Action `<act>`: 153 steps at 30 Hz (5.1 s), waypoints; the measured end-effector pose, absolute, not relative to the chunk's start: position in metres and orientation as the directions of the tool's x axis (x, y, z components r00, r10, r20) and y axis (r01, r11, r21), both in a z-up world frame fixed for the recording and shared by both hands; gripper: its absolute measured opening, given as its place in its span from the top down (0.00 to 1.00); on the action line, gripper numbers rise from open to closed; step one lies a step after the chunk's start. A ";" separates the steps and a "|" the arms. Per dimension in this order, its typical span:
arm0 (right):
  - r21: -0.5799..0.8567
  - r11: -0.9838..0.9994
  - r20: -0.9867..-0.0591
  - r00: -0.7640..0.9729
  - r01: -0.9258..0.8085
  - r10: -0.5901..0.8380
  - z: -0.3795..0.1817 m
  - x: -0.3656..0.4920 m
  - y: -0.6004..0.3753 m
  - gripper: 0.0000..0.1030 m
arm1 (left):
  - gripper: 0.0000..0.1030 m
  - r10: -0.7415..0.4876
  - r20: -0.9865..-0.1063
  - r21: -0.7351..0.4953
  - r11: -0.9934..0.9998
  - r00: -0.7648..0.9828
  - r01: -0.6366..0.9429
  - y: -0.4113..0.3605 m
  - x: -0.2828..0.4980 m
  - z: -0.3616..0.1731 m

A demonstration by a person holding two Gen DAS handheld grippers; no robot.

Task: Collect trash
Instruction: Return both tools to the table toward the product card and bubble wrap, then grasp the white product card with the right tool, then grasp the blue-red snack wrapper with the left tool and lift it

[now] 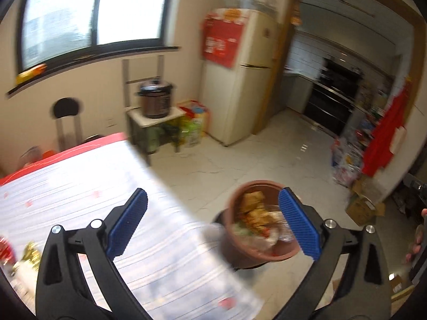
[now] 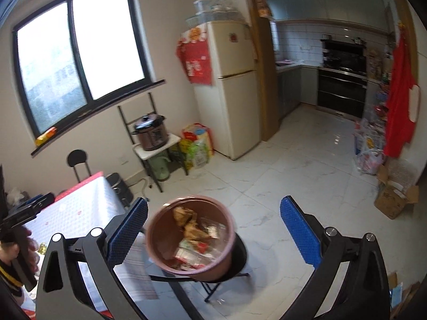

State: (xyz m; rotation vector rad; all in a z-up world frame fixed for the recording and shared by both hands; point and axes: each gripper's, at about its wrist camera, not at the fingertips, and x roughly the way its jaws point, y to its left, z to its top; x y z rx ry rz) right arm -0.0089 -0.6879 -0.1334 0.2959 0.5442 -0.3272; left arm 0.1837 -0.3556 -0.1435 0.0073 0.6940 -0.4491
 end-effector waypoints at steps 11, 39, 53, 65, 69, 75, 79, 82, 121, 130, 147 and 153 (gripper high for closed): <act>0.227 0.972 -0.537 0.841 0.066 0.069 -0.125 0.074 -0.534 0.05 | 0.06 0.034 -0.606 -0.114 0.985 0.795 -0.128 -0.072 0.096 -0.106; 0.220 0.762 -0.866 0.237 -0.610 0.440 -0.263 0.108 -0.044 0.05 | 0.06 0.202 -0.761 -0.224 0.809 0.616 -0.543 0.218 -0.066 -0.220; 0.281 0.832 -0.904 0.159 -0.478 0.396 -0.302 0.108 -0.047 0.24 | 0.07 0.027 -0.796 -0.262 0.885 0.604 -0.384 0.215 -0.023 -0.257; 0.293 0.867 -0.860 0.286 -0.402 0.423 -0.256 0.108 -0.093 0.78 | 0.07 -0.106 -0.801 -0.284 0.934 0.590 -0.217 0.176 0.014 -0.270; 0.284 0.881 -0.857 0.311 -0.379 0.410 -0.256 0.111 -0.106 0.86 | 0.08 -0.135 -0.808 -0.291 0.938 0.574 -0.188 0.168 0.019 -0.275; 0.293 0.880 -0.841 0.337 -0.374 0.424 -0.252 0.111 -0.113 0.96 | 0.14 -0.184 -0.820 -0.308 0.940 0.541 -0.147 0.157 0.021 -0.286; 0.294 0.864 -0.824 0.349 -0.408 0.445 -0.243 0.106 -0.108 0.97 | 0.20 -0.222 -0.824 -0.328 0.937 0.521 -0.119 0.149 0.024 -0.292; 0.293 0.859 -0.817 0.358 -0.419 0.453 -0.239 0.103 -0.109 0.97 | 0.23 -0.253 -0.831 -0.342 0.935 0.496 -0.095 0.139 0.028 -0.300; 0.328 0.852 -0.851 0.265 -0.408 0.454 -0.261 0.087 -0.111 0.97 | 0.39 -0.394 -0.821 -0.444 0.896 0.414 -0.027 0.114 0.060 -0.347; 0.337 0.849 -0.850 0.256 -0.408 0.460 -0.266 0.084 -0.113 0.97 | 0.56 -0.409 -0.819 -0.460 0.887 0.402 -0.034 0.115 0.054 -0.344; 0.333 0.809 -0.814 0.285 -0.485 0.506 -0.245 0.077 -0.107 0.98 | 0.87 -0.328 -0.713 -0.443 0.896 0.619 -0.035 0.140 0.000 -0.249; 0.334 0.800 -0.780 0.331 -0.498 0.531 -0.228 0.077 -0.118 0.98 | 0.87 -0.257 -0.689 -0.412 0.908 0.678 -0.075 0.152 -0.014 -0.220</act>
